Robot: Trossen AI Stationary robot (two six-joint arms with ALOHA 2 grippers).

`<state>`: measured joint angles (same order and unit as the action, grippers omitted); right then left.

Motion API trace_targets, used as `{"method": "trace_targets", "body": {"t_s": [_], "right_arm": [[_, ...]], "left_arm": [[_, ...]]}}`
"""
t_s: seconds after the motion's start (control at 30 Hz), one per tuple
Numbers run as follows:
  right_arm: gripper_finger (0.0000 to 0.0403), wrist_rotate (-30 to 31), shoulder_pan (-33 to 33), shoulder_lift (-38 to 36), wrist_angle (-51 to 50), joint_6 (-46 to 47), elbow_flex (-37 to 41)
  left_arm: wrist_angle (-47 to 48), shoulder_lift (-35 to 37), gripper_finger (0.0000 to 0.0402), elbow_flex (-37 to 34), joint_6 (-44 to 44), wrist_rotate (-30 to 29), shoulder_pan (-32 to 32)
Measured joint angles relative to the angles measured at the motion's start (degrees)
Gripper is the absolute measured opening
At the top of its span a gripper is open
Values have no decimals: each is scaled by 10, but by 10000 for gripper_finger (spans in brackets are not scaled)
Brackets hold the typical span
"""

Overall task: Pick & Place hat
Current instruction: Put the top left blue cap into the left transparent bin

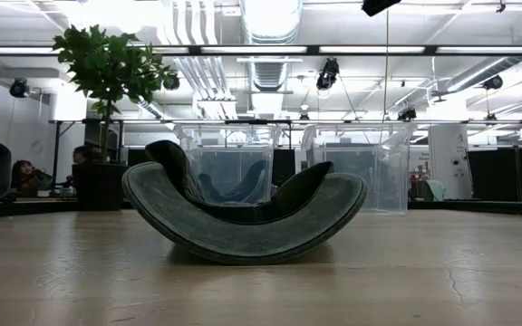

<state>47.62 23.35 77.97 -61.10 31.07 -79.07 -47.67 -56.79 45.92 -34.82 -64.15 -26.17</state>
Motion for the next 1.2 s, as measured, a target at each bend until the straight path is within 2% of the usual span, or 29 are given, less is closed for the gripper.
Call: {"method": "trace_targets", "body": {"t_s": [0.1,0.23,0.43,0.53,0.6,1.03,1.2], "right_arm": [[123,0,0,0,0,0,0],[123,0,0,0,0,0,0],[123,0,0,0,1,0,0],[123,-1,0,0,2,0,0],[123,-1,0,0,2,1,0],[123,-1,0,0,1,4,0],[123,-1,0,0,1,4,0]], "left_arm": [[90,-8,3,16,12,0,0],[272,-30,3,62,-33,1,11],[593,-81,3,149,-222,-4,59],[721,-112,3,181,-304,26,101],[774,-131,3,194,-327,56,134],[781,-158,3,195,-252,321,391],[770,-166,3,195,-237,403,448]]}}
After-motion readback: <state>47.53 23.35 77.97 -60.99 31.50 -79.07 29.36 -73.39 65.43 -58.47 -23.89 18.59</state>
